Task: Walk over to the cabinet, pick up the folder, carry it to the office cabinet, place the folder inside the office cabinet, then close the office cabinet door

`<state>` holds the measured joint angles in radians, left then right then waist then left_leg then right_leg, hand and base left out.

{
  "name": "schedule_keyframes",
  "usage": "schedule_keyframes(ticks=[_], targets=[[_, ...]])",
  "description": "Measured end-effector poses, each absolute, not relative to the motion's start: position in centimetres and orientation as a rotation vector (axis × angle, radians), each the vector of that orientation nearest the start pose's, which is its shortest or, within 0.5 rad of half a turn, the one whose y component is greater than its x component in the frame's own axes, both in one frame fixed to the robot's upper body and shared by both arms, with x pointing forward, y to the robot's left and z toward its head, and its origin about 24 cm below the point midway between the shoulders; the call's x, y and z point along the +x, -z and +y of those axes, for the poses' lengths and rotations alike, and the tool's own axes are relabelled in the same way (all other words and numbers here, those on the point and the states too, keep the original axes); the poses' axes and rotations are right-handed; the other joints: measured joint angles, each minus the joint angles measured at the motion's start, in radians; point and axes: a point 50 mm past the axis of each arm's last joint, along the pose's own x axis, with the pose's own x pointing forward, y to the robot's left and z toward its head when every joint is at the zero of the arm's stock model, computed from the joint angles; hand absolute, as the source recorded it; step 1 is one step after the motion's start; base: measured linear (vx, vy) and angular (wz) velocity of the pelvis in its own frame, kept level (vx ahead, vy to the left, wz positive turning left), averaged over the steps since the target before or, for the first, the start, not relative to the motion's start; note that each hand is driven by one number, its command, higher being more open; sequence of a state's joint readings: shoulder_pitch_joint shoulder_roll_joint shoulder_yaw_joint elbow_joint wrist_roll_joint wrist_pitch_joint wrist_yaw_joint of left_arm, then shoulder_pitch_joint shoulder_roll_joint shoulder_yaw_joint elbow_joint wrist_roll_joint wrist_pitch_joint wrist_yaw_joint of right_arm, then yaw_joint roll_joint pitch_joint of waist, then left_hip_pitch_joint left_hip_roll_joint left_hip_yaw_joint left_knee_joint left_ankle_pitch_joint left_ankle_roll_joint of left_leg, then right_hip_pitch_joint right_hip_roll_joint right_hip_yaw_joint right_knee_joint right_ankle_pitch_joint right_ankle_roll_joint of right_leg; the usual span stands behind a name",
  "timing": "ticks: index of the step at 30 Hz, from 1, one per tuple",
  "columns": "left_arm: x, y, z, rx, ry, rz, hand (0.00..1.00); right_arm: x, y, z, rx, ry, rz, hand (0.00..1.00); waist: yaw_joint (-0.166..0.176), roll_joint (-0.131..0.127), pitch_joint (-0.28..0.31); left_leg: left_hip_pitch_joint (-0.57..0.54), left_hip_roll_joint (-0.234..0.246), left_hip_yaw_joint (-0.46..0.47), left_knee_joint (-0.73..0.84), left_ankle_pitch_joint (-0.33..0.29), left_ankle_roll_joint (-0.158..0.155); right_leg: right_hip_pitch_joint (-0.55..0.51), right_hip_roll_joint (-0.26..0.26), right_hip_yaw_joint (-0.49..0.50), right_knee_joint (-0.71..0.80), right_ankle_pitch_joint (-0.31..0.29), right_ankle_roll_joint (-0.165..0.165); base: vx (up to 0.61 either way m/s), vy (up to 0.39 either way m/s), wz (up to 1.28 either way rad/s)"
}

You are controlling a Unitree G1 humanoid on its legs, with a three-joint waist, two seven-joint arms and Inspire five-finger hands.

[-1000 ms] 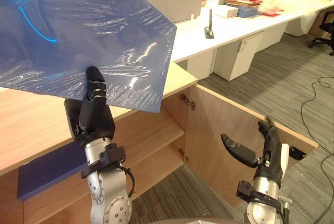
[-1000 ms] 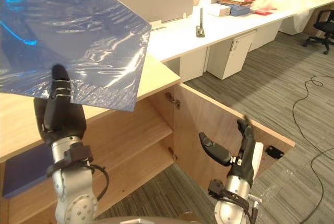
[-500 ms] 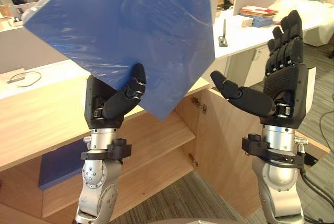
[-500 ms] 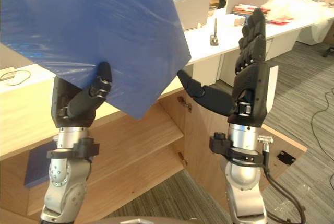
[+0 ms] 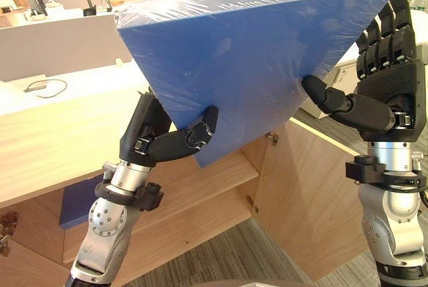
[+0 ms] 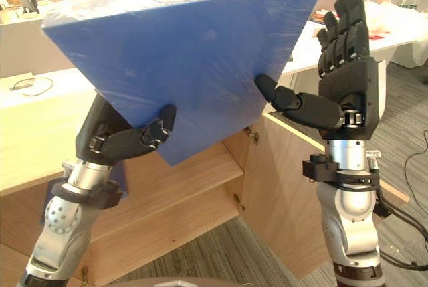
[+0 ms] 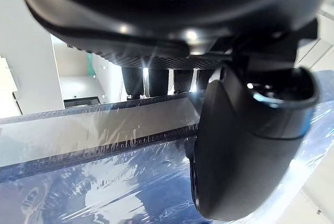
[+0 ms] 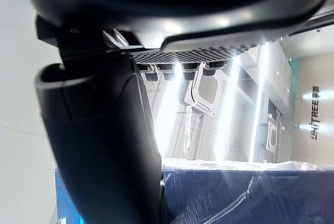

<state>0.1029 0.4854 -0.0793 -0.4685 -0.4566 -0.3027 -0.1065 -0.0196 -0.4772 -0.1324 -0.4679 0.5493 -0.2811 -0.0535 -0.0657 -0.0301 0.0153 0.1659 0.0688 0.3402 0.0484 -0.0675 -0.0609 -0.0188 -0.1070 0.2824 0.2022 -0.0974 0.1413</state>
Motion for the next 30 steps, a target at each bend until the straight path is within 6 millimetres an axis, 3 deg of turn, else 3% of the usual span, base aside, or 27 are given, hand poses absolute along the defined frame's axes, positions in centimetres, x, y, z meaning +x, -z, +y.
schedule_keyframes(ticks=[4, 12, 13, 16, 27, 28, 30], targets=[[21.0, -15.4, 18.1, -0.015, 0.392, -0.556, 0.0, 23.1, -21.5, -21.7, 0.053, -0.199, -0.773, 1.0, 0.0, -0.009, 0.005, -0.005, -0.001, 0.001, -0.011, 0.006, 0.005, 0.001, -0.001, 0.0, -0.025, 0.015, -0.001, -0.01, 0.002, 0.0], [21.2, -15.1, 18.0, 0.043, 0.49, -0.512, 0.0, 24.5, -23.0, -18.8, -0.041, -0.533, -0.736, 1.0, 0.001, -0.027, 0.003, -0.013, 0.001, 0.003, -0.022, 0.008, 0.008, 0.005, -0.001, -0.005, -0.051, 0.038, -0.003, 0.0, 0.0, 0.0], [21.3, -14.9, 18.2, 0.038, 0.486, -0.498, 0.0, 24.8, -23.1, -18.7, -0.054, -0.555, -0.715, 0.0, 0.001, -0.031, 0.002, -0.013, 0.001, 0.003, -0.023, 0.008, 0.009, 0.005, -0.001, -0.005, -0.051, 0.039, -0.004, 0.0, 0.0, 0.0], [21.5, -14.4, 18.3, 0.037, 0.494, -0.464, 0.0, 25.4, -23.0, -18.9, -0.067, -0.619, -0.643, 0.0, 0.007, -0.046, -0.005, -0.013, 0.0, 0.002, -0.026, 0.01, 0.009, 0.005, -0.002, -0.008, -0.052, 0.04, -0.004, -0.02, -0.001, 0.01], [22.1, -12.0, 18.8, 0.052, 0.503, -0.332, 0.0, 25.6, -21.4, -18.5, -0.138, -0.735, -0.484, 0.0, 0.006, -0.043, -0.005, -0.033, -0.005, -0.007, -0.027, 0.019, 0.012, 0.001, -0.012, -0.022, -0.077, 0.056, 0.0, -0.02, 0.001, 0.02], [22.1, -11.8, 18.7, 0.057, 0.512, -0.322, 1.0, 25.7, -21.2, -18.5, -0.138, -0.735, -0.47, 0.0, 0.006, -0.043, -0.006, -0.035, -0.005, -0.011, -0.027, 0.02, 0.012, 0.001, -0.013, -0.026, -0.077, 0.057, 0.0, -0.01, -0.002, 0.08], [22.0, -11.7, 18.5, 0.062, 0.541, -0.304, 1.0, 25.9, -21.0, -18.7, -0.142, -0.725, -0.455, 0.0, 0.007, -0.042, -0.006, -0.036, -0.005, -0.015, -0.028, 0.02, 0.012, 0.002, -0.013, -0.03, -0.077, 0.057, 0.0, -0.02, 0.003, 0.06]])
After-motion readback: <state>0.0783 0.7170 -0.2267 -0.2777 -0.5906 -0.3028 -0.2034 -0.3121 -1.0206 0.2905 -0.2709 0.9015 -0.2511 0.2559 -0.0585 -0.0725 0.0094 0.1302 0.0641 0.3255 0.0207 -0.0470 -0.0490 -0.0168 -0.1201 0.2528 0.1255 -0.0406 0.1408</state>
